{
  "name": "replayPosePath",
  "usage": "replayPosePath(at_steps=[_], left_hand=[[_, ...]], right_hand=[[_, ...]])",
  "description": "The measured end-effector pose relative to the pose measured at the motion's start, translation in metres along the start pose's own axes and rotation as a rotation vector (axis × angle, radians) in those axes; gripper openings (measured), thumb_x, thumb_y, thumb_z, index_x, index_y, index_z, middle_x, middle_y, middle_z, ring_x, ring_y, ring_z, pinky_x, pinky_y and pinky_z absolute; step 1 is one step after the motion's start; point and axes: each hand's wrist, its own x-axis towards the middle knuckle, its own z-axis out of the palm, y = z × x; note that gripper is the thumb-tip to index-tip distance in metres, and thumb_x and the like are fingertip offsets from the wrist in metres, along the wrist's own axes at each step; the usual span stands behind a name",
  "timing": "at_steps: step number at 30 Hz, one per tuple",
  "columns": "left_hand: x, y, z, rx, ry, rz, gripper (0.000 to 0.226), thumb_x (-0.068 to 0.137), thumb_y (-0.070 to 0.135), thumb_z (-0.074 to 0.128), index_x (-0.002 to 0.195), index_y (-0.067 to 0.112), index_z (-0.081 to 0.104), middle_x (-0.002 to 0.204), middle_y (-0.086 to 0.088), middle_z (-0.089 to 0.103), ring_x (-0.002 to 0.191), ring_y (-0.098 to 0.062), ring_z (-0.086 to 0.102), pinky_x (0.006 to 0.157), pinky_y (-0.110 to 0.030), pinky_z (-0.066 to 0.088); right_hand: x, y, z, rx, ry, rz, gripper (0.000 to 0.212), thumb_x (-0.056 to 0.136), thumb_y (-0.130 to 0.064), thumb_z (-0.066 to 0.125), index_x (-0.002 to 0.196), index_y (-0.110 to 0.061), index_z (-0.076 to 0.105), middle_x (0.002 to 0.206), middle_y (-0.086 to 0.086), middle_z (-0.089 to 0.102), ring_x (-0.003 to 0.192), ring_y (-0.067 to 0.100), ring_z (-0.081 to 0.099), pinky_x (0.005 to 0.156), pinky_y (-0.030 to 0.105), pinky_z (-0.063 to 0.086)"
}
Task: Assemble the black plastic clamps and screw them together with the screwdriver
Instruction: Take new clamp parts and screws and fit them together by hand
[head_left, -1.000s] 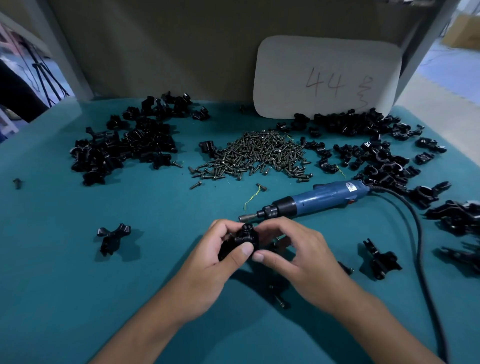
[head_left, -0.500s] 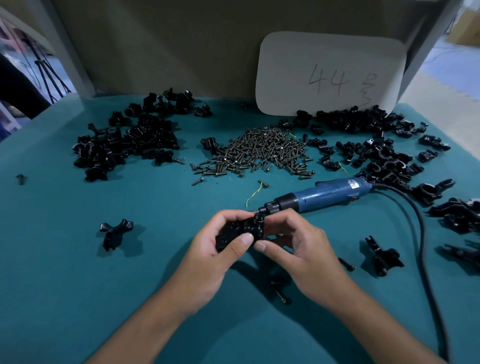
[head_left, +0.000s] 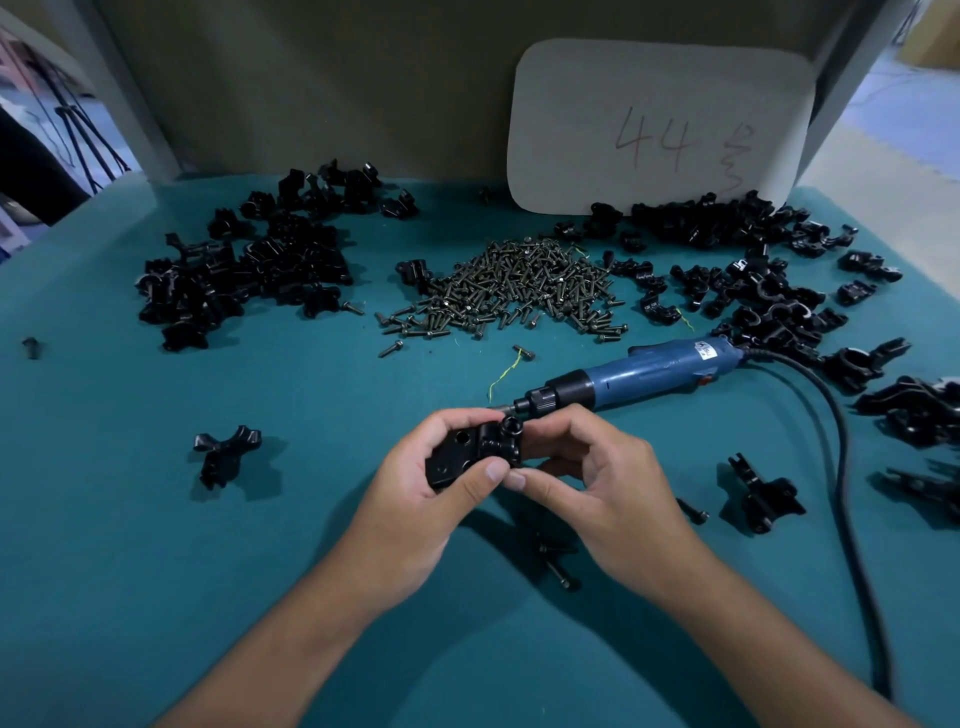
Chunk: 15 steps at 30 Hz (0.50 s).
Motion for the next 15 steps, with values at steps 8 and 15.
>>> replayPosePath(at_steps=[8,15], left_hand=[[-0.0001,-0.0010,-0.0010,0.010,-0.009,0.015,0.027,0.084,0.022,0.071,0.111,0.025,0.067,0.101,0.004,0.075,0.096,-0.008,0.069,0.087,-0.017,0.050],[0.0002,-0.0011,-0.0008,0.031,-0.019,0.037,0.030,0.080,0.040,0.072,0.109,0.036,0.068,0.099,0.002,0.075,0.096,-0.009,0.069,0.087,-0.018,0.049]], right_hand=[[-0.0006,-0.0014,0.0009,0.002,0.010,-0.012,0.023,0.084,-0.053,0.077,0.103,-0.045,0.065,0.106,-0.012,0.075,0.099,0.017,0.074,0.086,0.035,0.060],[-0.0005,-0.0038,0.0013,-0.017,0.018,-0.023,0.023,0.083,-0.054,0.076,0.102,-0.044,0.065,0.104,-0.013,0.075,0.098,0.014,0.073,0.085,0.030,0.059]])
